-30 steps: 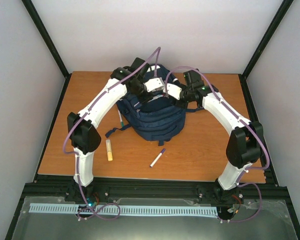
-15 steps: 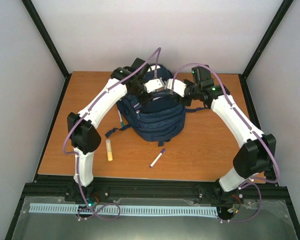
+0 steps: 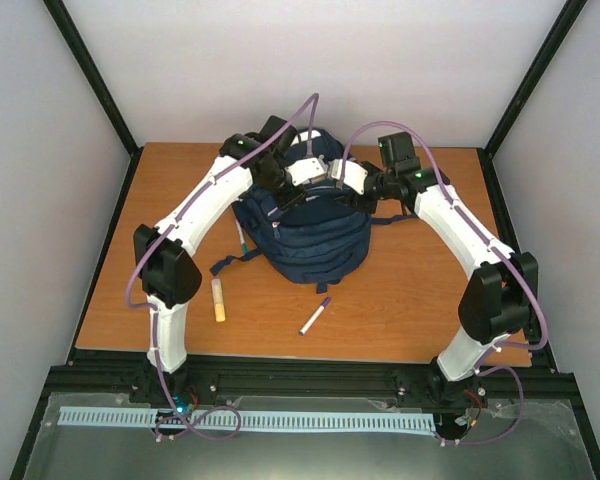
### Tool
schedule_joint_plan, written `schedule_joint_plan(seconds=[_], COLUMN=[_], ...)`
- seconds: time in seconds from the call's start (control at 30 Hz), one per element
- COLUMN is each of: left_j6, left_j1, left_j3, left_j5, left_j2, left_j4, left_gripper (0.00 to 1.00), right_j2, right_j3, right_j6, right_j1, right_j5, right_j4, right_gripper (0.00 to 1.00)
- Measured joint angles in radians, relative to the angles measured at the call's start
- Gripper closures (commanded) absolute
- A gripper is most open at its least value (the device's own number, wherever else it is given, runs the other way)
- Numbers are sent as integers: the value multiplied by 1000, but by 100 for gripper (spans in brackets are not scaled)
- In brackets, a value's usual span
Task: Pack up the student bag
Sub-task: Adjust the student bag at the center of the board.
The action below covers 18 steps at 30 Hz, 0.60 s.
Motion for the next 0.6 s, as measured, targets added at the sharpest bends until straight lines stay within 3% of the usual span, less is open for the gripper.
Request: schedule_joint_plan(seconds=[0.17,0.33,0.37,0.43,0.47,0.53,0.6], left_j6=[0,-6,-6,-10,-14,-23,-44], left_j1=[12,17,17,17,17,24,43], left_j3=[0,-2,-2,-3,-3,-3,-15], left_j5=[22,32,32,27,28,27,31], left_j2=[0,0,0,0,0,-9,-32], left_j4=[-4,-6,-7,-7,-8,-7,-5], left_gripper=[99,97,86,40,26,13,13], right_j2=[22,91,103,119,121,122,122], right_j3=[-13,-10,-6,5,9,13,14], right_j6=[0,29,37,49,49,54,58], right_j1=[0,-1,-1,-1,-1,-1,-1], right_j5=[1,-6,-9,-10,-9,-2,11], right_j4=[18,35,36,37,38,37,37], right_gripper=[51,80,85,91,92,94,96])
